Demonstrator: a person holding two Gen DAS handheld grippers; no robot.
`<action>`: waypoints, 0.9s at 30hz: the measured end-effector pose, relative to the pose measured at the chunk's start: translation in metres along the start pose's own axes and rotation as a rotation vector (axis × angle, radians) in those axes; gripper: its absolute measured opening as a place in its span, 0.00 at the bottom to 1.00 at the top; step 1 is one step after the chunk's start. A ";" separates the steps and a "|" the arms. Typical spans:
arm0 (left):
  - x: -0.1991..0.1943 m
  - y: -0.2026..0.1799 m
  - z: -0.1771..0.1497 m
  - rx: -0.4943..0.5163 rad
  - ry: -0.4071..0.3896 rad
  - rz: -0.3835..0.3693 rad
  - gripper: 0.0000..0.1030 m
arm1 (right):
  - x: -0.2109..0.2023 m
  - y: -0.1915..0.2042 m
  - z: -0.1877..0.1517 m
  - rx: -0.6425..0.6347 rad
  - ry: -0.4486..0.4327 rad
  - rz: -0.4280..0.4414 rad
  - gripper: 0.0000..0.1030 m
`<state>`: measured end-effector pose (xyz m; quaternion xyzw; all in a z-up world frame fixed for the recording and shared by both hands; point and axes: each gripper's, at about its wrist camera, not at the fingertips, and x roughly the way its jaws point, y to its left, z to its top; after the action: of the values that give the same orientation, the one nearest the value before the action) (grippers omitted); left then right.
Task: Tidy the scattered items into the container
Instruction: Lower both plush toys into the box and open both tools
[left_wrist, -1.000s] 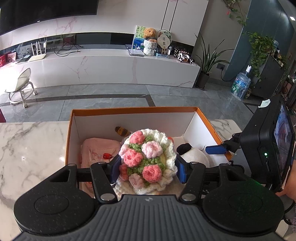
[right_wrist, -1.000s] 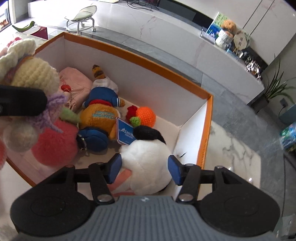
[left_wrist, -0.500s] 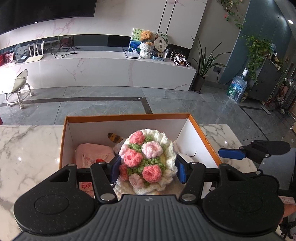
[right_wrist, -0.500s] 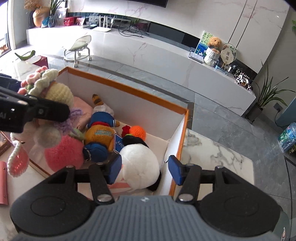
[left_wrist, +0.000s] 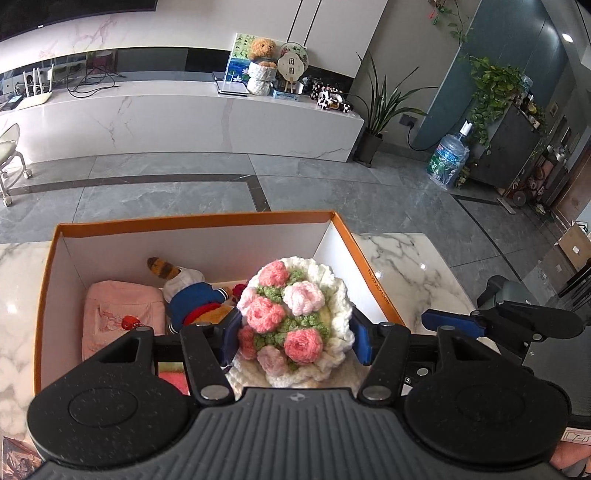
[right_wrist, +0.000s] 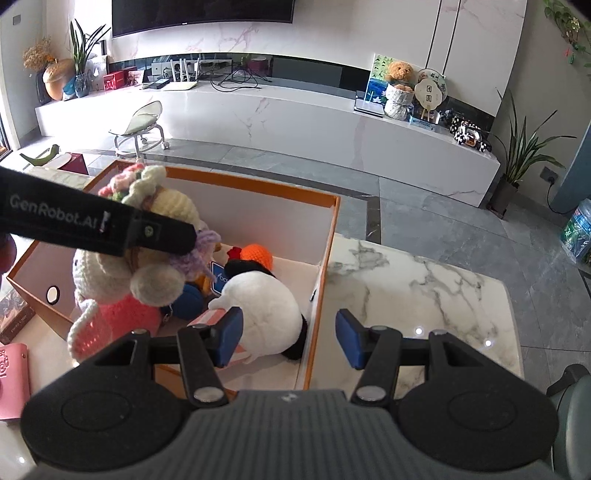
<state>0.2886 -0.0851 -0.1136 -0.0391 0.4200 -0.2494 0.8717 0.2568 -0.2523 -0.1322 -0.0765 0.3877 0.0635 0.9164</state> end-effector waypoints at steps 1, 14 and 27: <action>0.004 -0.001 -0.001 0.002 0.011 0.007 0.65 | 0.001 0.000 0.000 0.003 -0.001 0.006 0.57; 0.028 0.012 -0.011 -0.060 0.104 0.009 0.71 | 0.007 0.005 -0.005 -0.011 0.004 0.041 0.56; -0.009 0.016 -0.006 -0.015 0.079 0.001 0.77 | 0.008 0.007 -0.003 -0.024 0.015 0.035 0.56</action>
<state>0.2856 -0.0661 -0.1154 -0.0356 0.4558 -0.2471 0.8543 0.2591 -0.2458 -0.1407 -0.0814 0.3951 0.0836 0.9112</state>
